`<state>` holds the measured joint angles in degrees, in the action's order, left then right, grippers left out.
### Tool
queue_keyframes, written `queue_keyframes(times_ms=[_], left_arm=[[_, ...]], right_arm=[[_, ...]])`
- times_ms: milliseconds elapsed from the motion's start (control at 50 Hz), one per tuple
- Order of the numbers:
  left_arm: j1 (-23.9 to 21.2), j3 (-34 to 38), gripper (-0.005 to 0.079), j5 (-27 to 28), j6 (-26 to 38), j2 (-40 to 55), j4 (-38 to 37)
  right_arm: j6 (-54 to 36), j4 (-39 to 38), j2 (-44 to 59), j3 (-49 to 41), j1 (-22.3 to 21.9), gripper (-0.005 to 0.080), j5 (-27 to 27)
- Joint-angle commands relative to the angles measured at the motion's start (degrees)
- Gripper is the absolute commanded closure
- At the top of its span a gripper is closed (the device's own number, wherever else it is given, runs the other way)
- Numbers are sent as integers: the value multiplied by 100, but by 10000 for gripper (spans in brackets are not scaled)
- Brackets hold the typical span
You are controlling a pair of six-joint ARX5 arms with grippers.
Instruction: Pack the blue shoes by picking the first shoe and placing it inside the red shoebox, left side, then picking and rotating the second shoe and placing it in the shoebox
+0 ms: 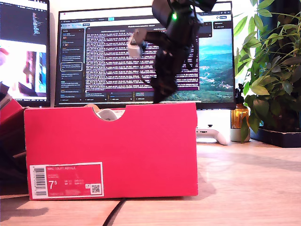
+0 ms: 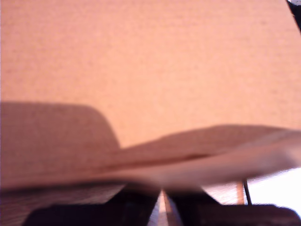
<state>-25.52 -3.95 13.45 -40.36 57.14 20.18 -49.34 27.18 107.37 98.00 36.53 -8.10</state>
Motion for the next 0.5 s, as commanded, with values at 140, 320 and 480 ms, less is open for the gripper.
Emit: queue_keyframes(times_ms=[140,320,480], left_arm=[[-37,136,762,-2,-13,26,37],[-37,136,762,-2,-15,26,59],[-37,136,762,-199,-15,26,186]], right_arm=[[1169,22,-170,72,59,763,-42],[2240,129,-173,85,57,763,-39],[2839,603,-179,87,26,763,17]])
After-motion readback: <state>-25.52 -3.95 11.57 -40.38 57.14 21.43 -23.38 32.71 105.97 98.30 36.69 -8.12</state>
